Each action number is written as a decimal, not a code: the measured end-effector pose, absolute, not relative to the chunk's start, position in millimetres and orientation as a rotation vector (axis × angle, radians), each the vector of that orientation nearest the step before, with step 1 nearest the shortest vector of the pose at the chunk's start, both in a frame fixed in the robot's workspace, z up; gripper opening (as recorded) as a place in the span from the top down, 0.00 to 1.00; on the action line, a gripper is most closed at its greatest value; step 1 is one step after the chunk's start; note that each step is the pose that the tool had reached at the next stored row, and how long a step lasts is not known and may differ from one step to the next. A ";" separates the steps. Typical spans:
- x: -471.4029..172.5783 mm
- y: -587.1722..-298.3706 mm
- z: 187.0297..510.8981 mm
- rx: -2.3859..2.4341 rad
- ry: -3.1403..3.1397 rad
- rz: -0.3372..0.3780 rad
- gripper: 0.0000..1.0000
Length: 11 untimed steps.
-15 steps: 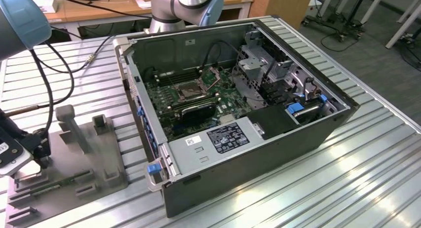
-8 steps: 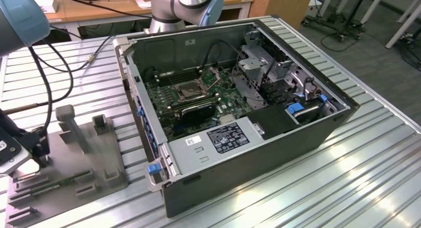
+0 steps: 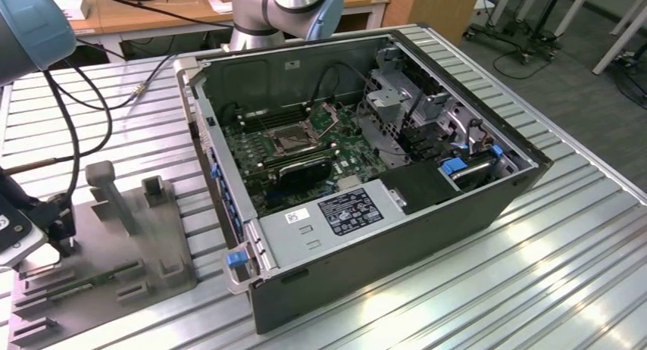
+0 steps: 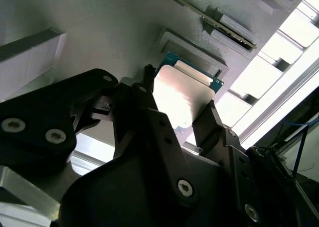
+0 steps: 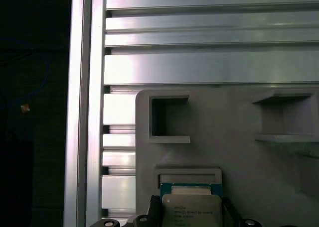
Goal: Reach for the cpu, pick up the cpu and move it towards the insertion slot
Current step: 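Pick up the cpu and move it towards the insertion slot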
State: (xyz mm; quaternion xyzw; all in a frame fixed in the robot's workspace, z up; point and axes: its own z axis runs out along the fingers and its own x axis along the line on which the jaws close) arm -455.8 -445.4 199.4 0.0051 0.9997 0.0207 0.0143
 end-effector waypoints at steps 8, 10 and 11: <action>-455.9 -445.4 205.2 0.016 3.112 0.064 0.45; -455.8 -445.4 207.3 0.016 3.112 0.064 0.45; -455.8 -445.4 208.4 0.016 3.112 0.064 0.45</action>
